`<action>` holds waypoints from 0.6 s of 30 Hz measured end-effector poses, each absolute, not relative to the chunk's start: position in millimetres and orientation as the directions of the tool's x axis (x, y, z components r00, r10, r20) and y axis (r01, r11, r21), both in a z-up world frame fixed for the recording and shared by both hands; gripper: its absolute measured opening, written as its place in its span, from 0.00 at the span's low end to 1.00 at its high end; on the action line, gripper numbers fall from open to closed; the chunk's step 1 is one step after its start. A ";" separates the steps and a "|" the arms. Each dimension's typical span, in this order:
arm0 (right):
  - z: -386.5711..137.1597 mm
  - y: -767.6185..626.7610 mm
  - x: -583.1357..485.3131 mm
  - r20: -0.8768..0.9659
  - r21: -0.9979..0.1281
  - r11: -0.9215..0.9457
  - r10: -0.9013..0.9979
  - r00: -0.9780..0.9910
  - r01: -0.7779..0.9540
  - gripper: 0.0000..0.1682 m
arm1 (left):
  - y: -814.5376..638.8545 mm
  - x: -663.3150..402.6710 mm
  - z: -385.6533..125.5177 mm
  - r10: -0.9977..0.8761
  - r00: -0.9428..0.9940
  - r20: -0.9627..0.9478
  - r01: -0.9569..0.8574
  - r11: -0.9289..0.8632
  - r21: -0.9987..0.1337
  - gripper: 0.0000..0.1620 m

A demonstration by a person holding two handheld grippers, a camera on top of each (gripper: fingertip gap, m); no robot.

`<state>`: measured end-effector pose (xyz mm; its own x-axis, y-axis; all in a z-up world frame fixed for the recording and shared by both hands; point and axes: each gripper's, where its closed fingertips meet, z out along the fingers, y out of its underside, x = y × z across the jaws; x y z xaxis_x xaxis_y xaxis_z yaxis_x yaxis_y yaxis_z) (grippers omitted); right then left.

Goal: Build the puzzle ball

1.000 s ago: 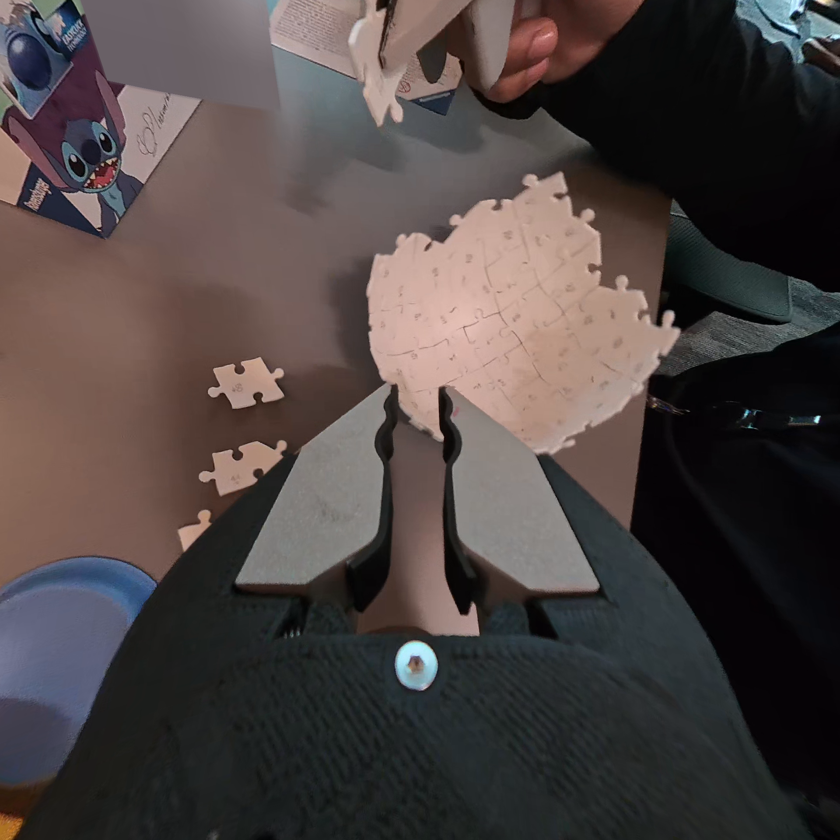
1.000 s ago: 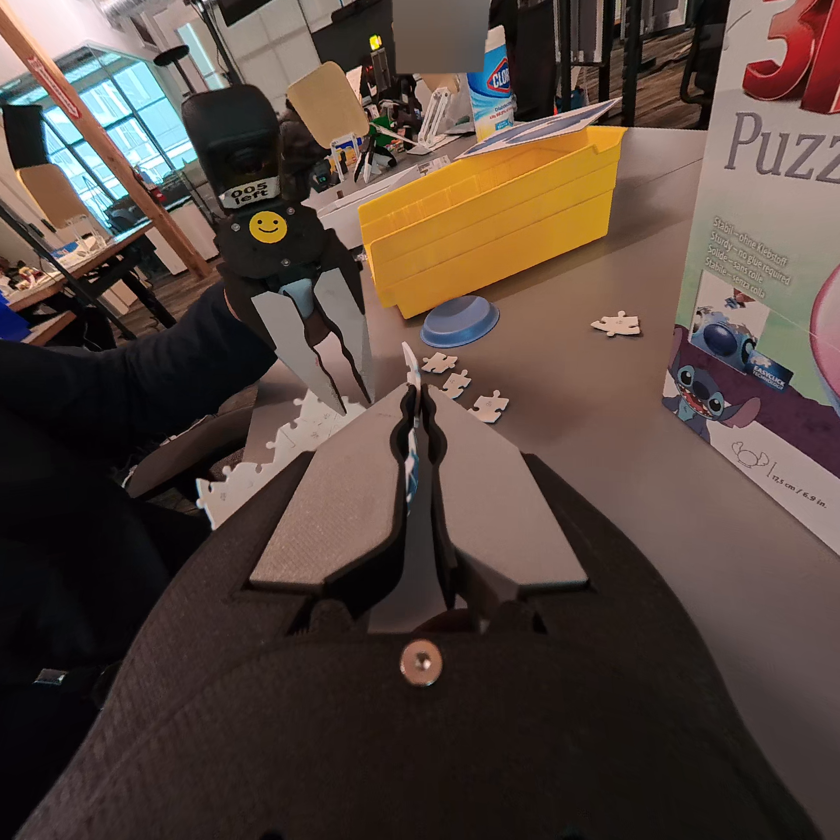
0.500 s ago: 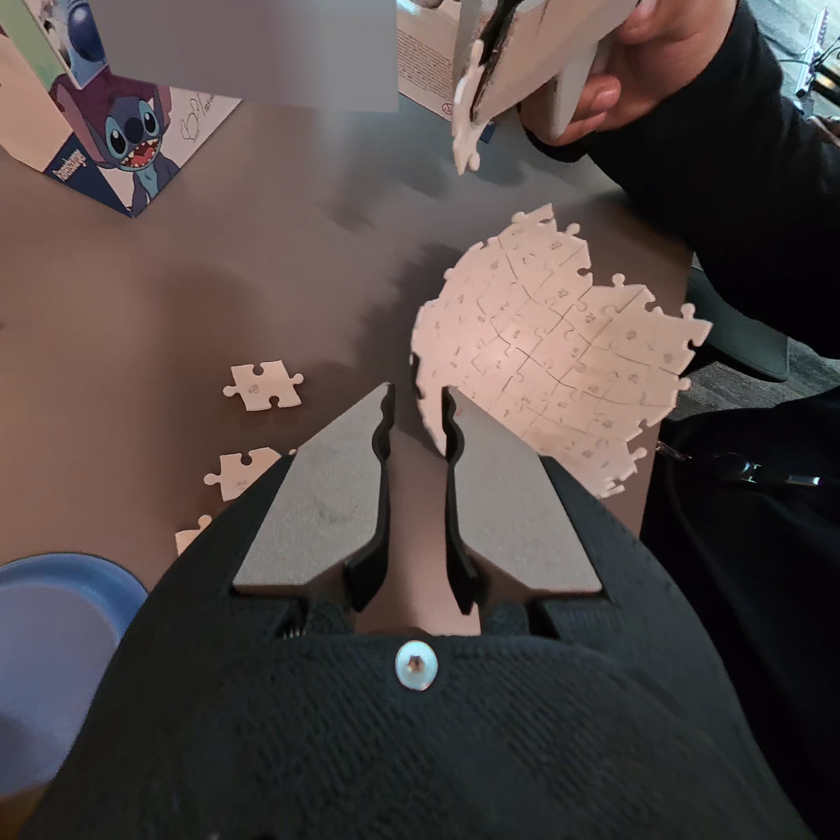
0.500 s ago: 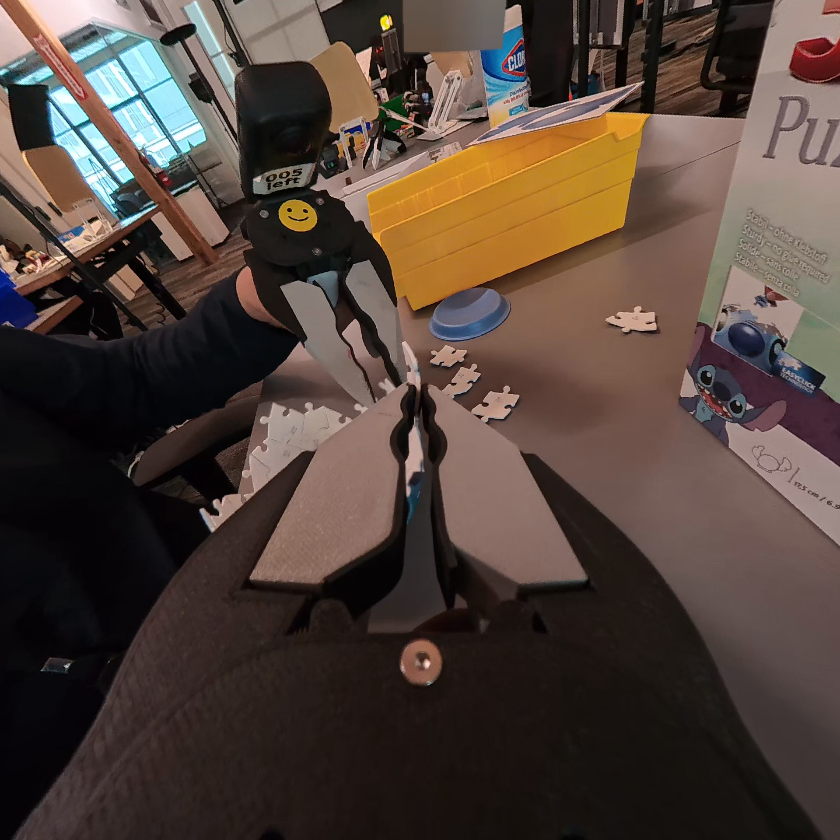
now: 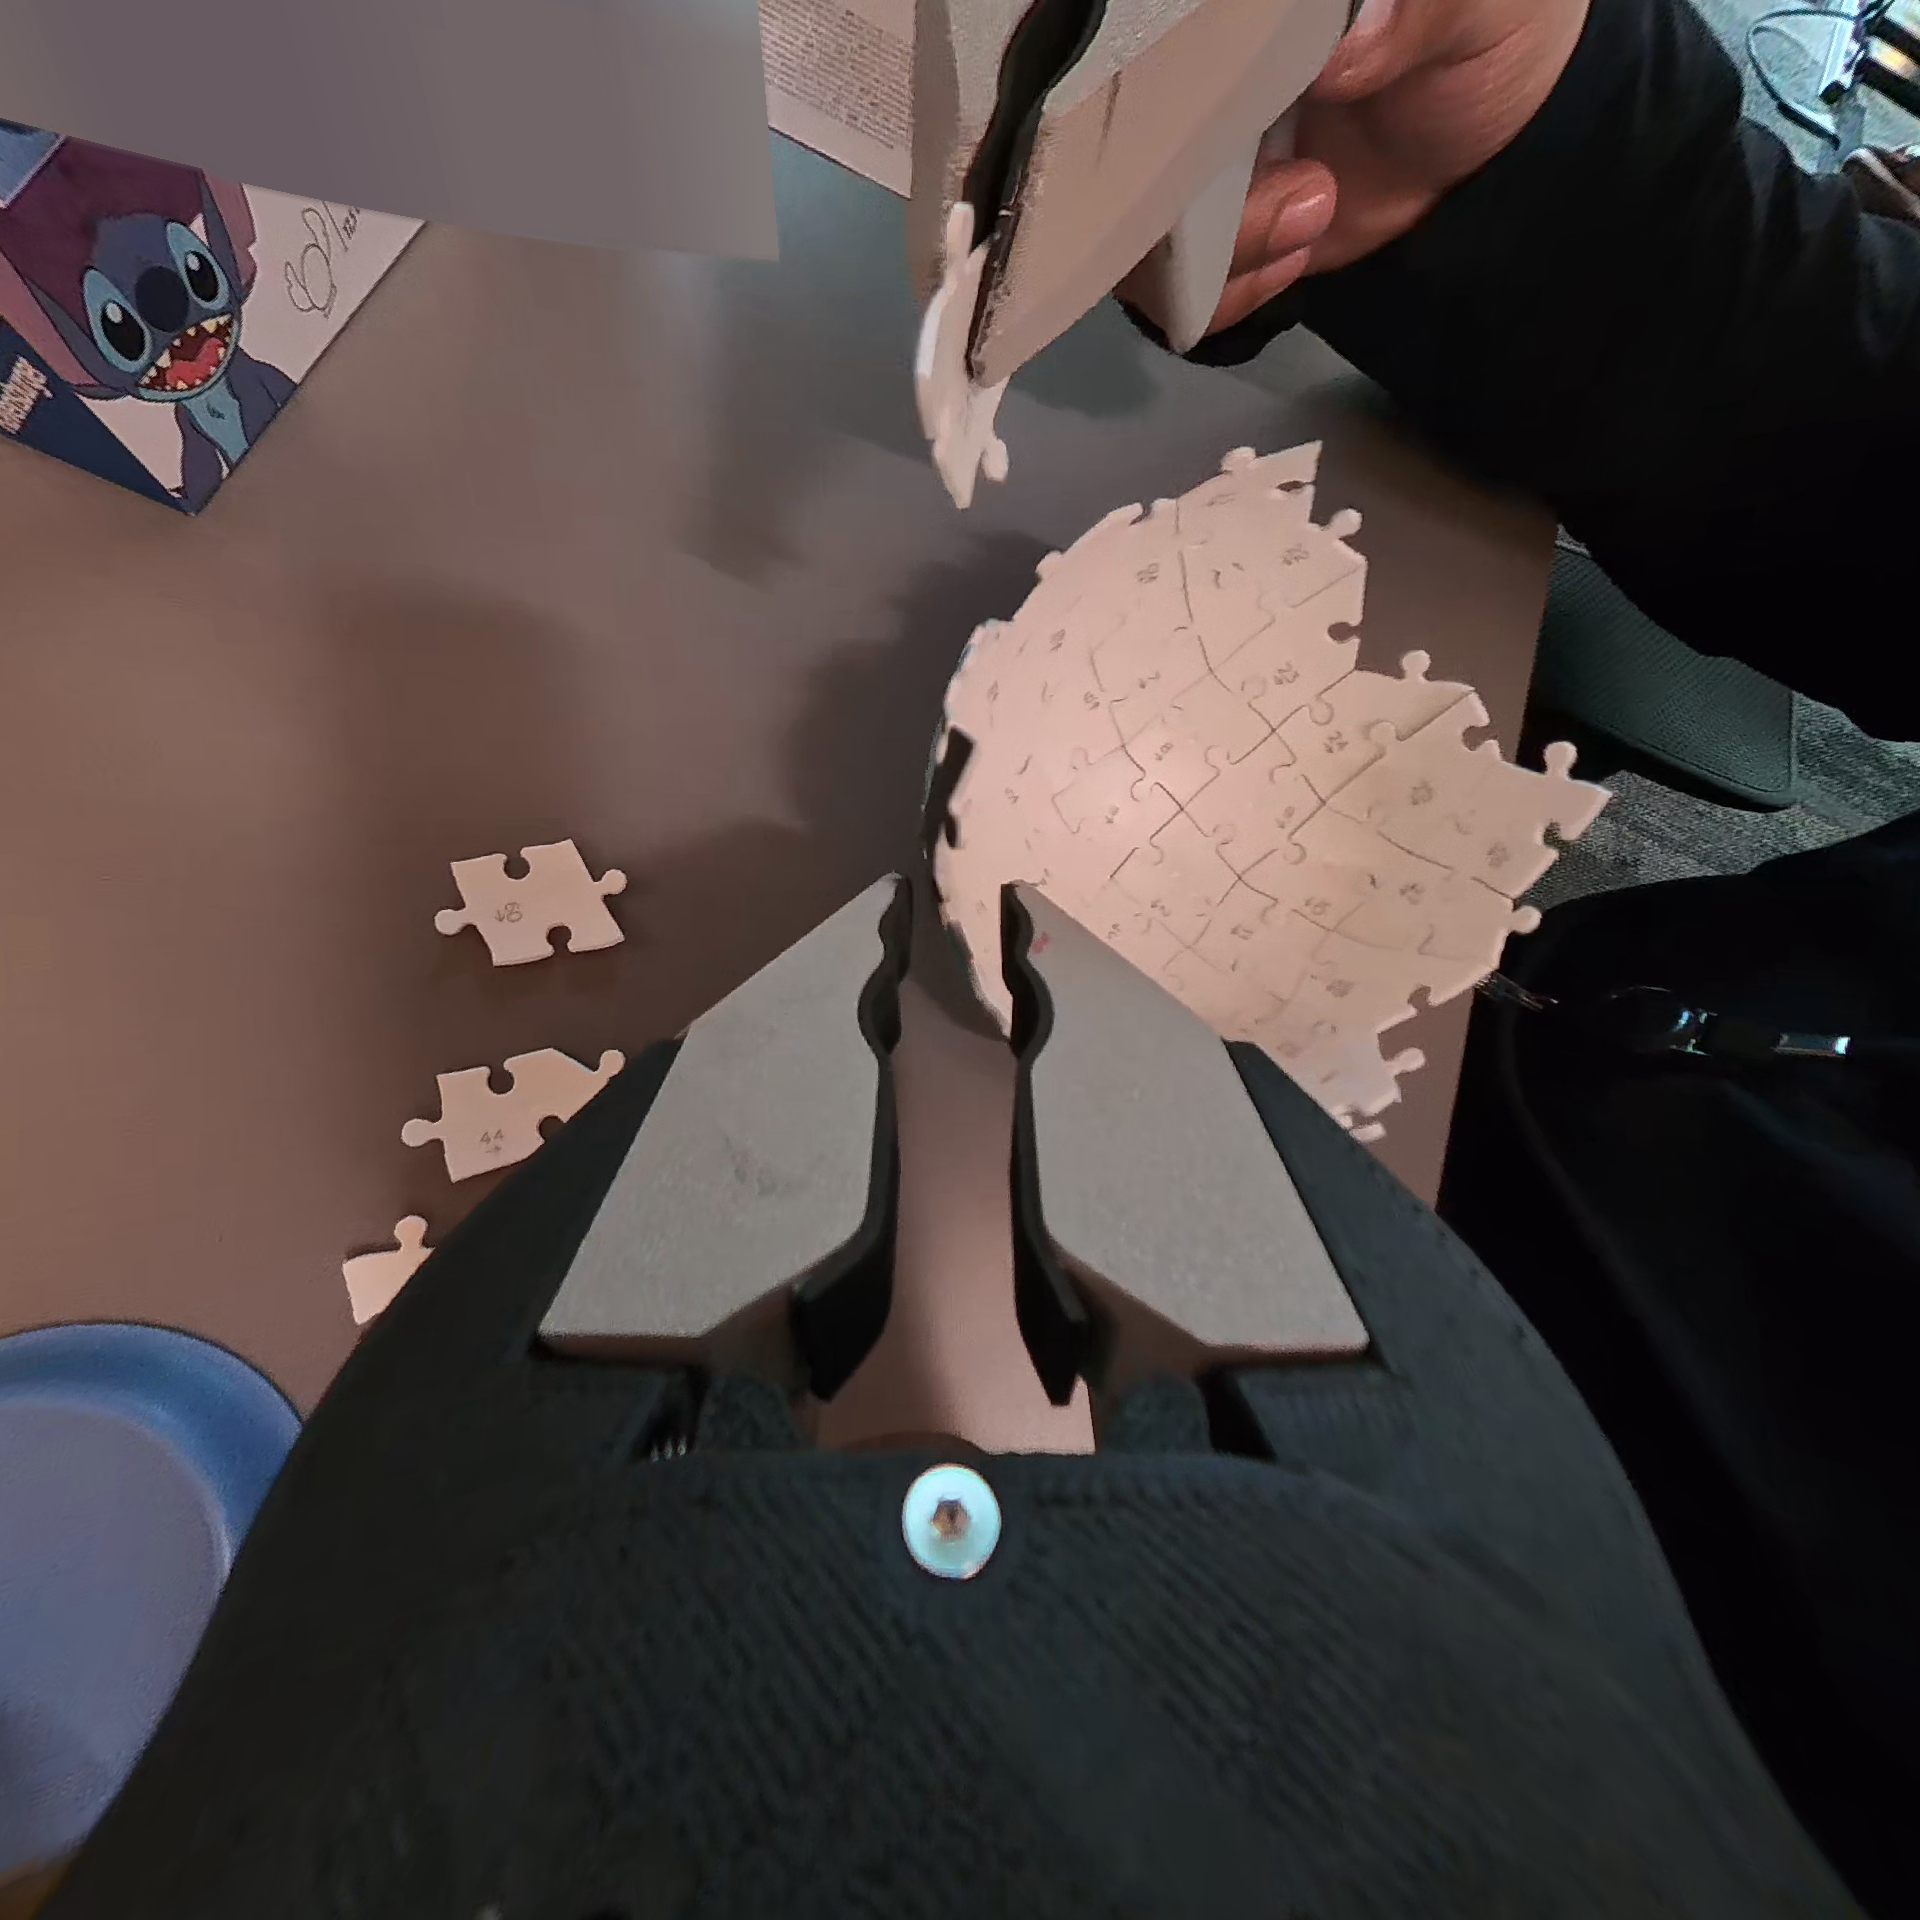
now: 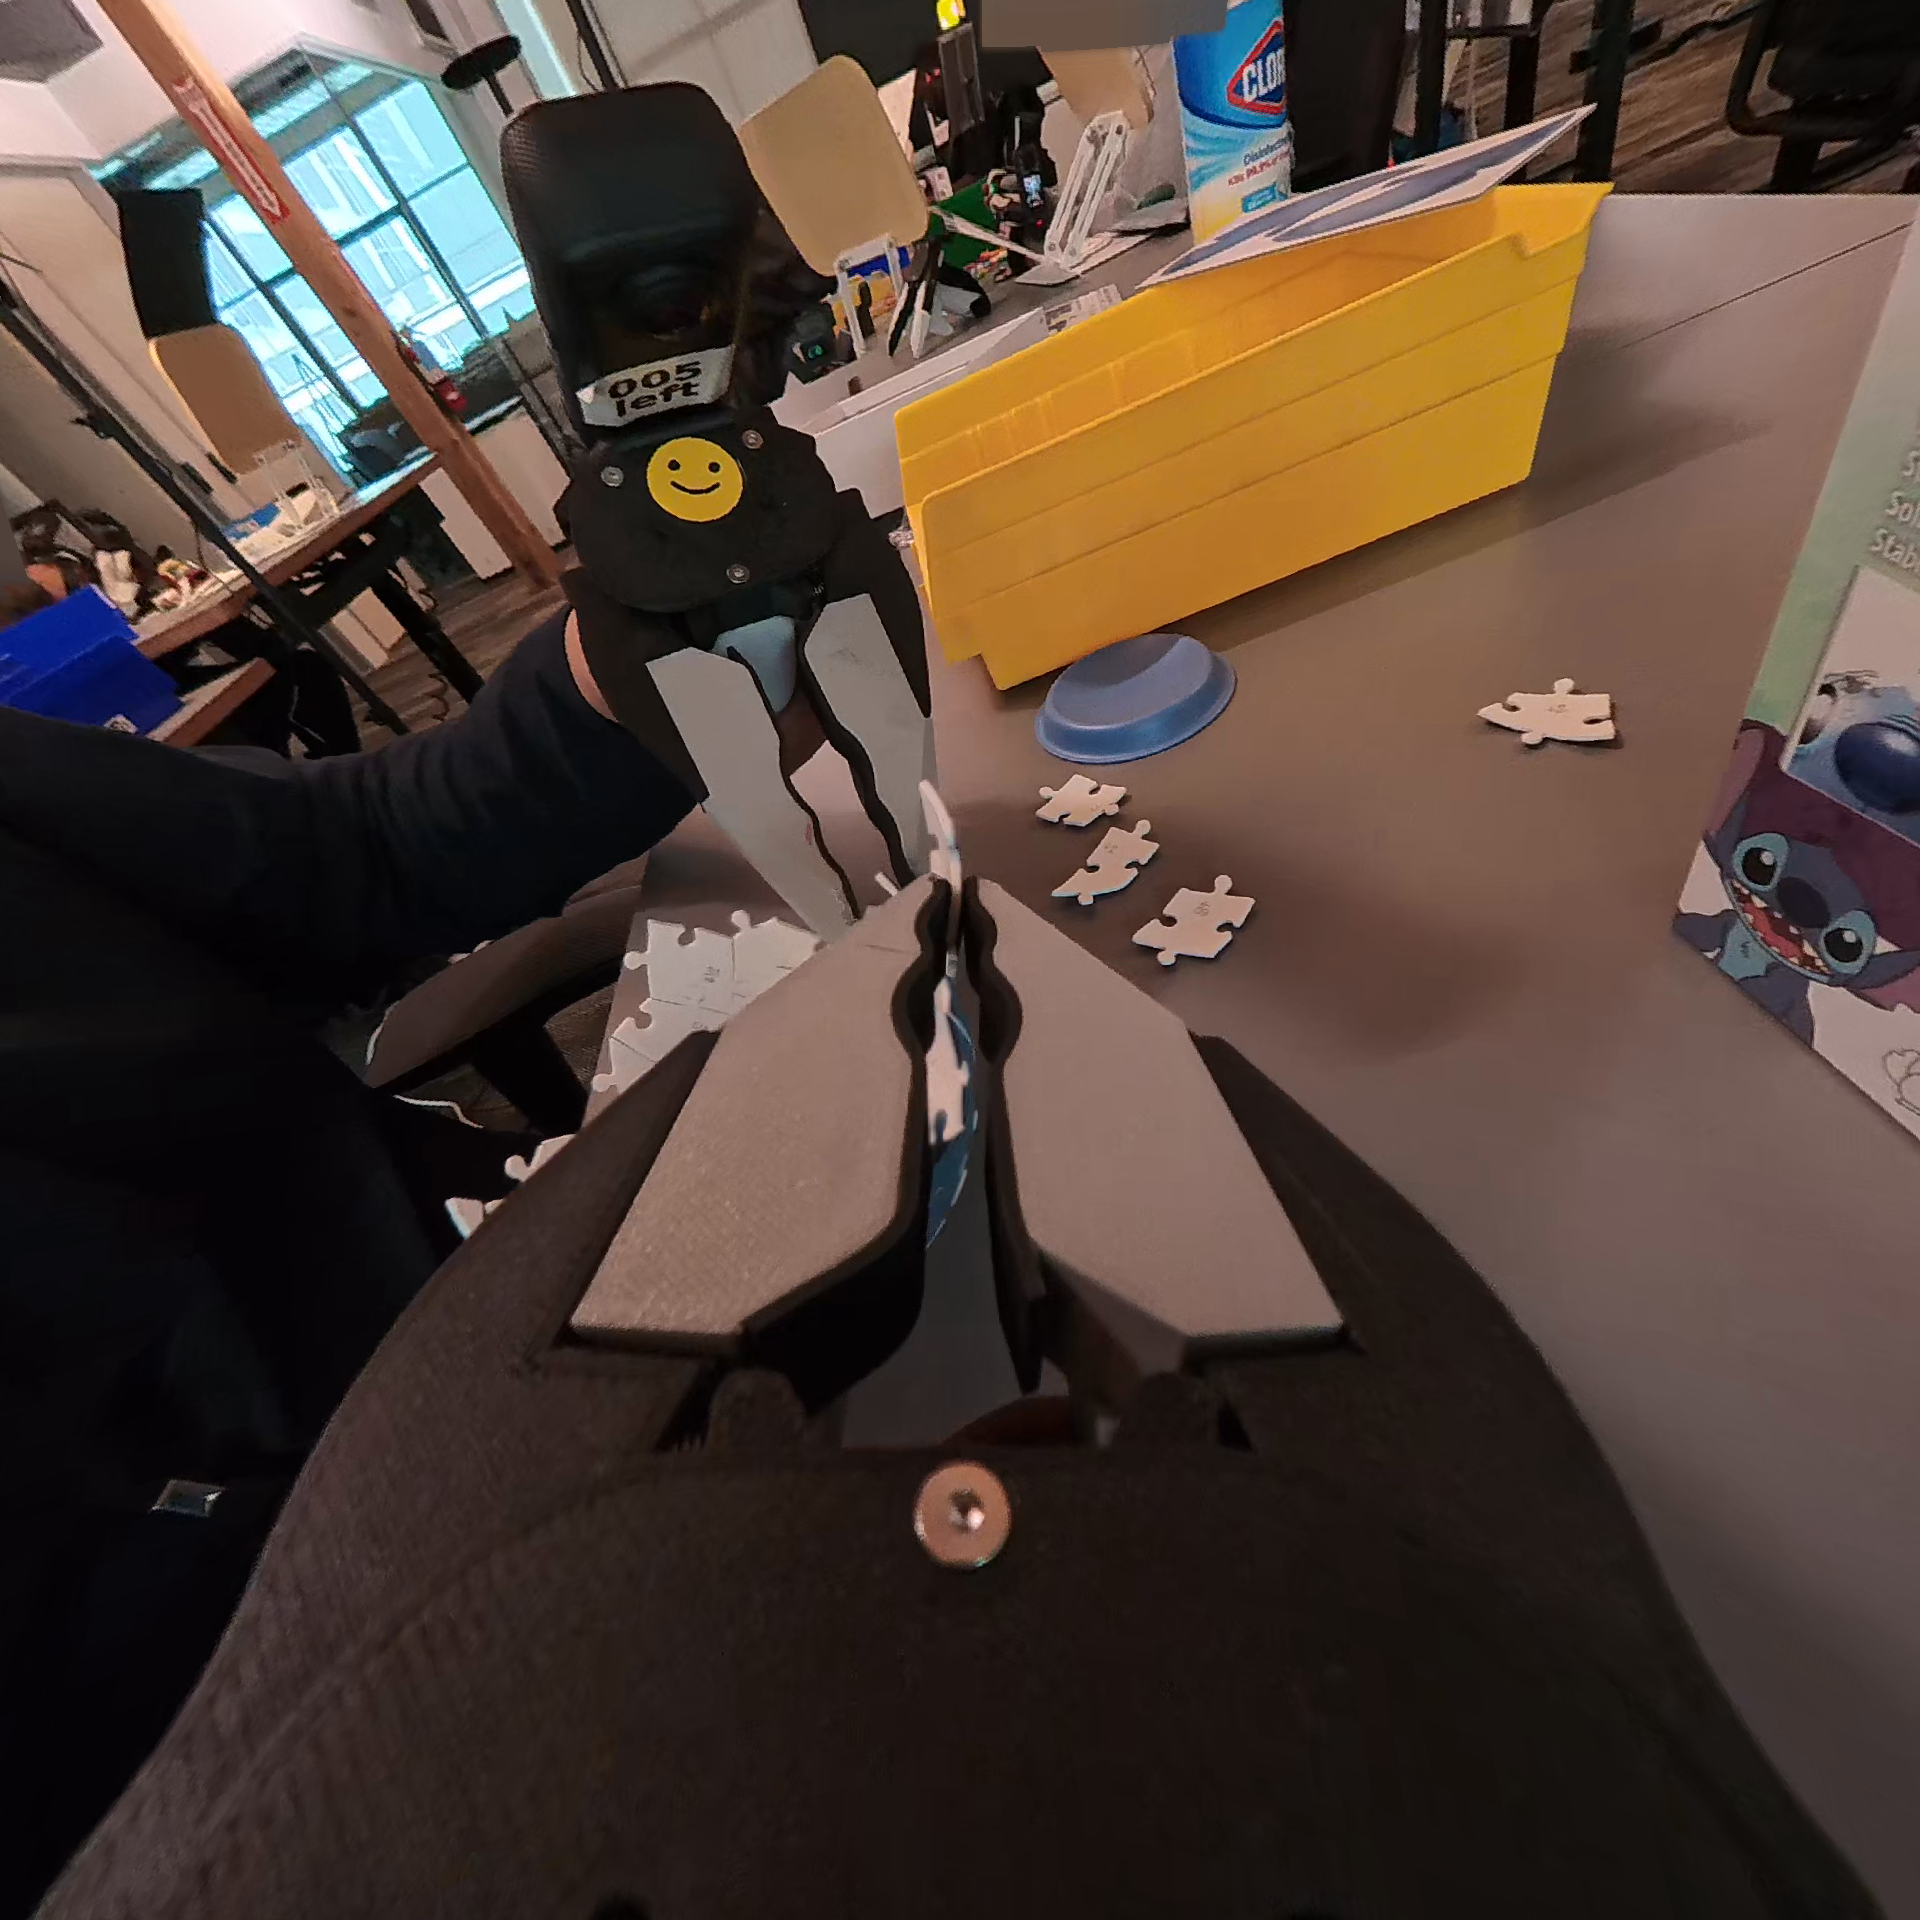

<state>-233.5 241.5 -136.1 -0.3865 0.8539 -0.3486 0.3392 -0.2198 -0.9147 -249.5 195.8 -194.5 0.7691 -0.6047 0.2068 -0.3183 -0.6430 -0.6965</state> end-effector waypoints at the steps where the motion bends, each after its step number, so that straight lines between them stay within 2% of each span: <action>1: -135.7 241.2 -233.3 -0.352 -0.914 -0.223 0.851 -0.390 0.339 0.00 | 195.7 -249.0 -194.2 -0.606 0.768 0.209 -0.317 -0.642 -0.698 0.09; 11: -136.8 238.3 -231.3 -0.326 -0.919 -0.188 0.855 -0.404 0.346 0.00 | 195.4 -246.8 -194.1 -0.616 0.758 0.213 -0.323 -0.640 -0.697 0.09; 18: -122.1 238.4 -230.6 -0.374 -0.920 -0.267 0.818 -0.437 0.286 0.00 | 199.9 -259.1 -173.4 -0.601 0.776 0.192 -0.289 -0.610 -0.738 0.11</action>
